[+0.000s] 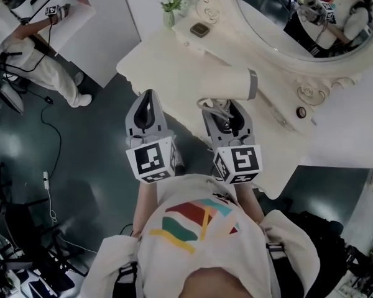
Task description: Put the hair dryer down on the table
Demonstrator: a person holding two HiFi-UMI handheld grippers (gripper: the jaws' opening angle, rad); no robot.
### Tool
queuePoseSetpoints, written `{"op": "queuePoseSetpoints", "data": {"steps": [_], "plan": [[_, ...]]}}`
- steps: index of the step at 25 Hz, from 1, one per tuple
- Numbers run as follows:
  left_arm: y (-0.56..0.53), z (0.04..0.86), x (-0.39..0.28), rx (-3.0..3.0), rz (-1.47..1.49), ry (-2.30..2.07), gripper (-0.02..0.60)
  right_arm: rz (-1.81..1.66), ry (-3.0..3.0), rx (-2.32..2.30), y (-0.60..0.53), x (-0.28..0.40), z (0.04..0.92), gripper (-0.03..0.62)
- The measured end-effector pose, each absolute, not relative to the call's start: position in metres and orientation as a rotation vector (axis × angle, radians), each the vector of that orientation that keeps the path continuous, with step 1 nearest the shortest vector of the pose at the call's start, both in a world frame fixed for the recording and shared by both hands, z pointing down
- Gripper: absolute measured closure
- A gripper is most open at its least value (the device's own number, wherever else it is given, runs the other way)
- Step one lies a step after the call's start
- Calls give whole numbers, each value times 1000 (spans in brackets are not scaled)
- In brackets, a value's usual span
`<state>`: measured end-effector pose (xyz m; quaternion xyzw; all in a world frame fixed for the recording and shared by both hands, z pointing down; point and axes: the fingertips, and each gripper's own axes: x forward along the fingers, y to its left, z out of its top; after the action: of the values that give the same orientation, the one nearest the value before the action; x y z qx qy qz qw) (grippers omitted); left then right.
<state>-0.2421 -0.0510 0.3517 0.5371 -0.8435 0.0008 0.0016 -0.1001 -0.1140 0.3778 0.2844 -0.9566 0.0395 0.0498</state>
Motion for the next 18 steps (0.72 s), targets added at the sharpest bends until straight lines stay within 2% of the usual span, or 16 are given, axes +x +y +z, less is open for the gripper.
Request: {"op": "queuePoseSetpoints", "data": {"steps": [9,18], "plan": [[-75,352,-314,1721,-13,-2617,575,125,-2908,904,-136,-172,379,379],[-84,354,-338,1699,-50,-2621,575,138,-2908,871,-143,-205,379,379]]}}
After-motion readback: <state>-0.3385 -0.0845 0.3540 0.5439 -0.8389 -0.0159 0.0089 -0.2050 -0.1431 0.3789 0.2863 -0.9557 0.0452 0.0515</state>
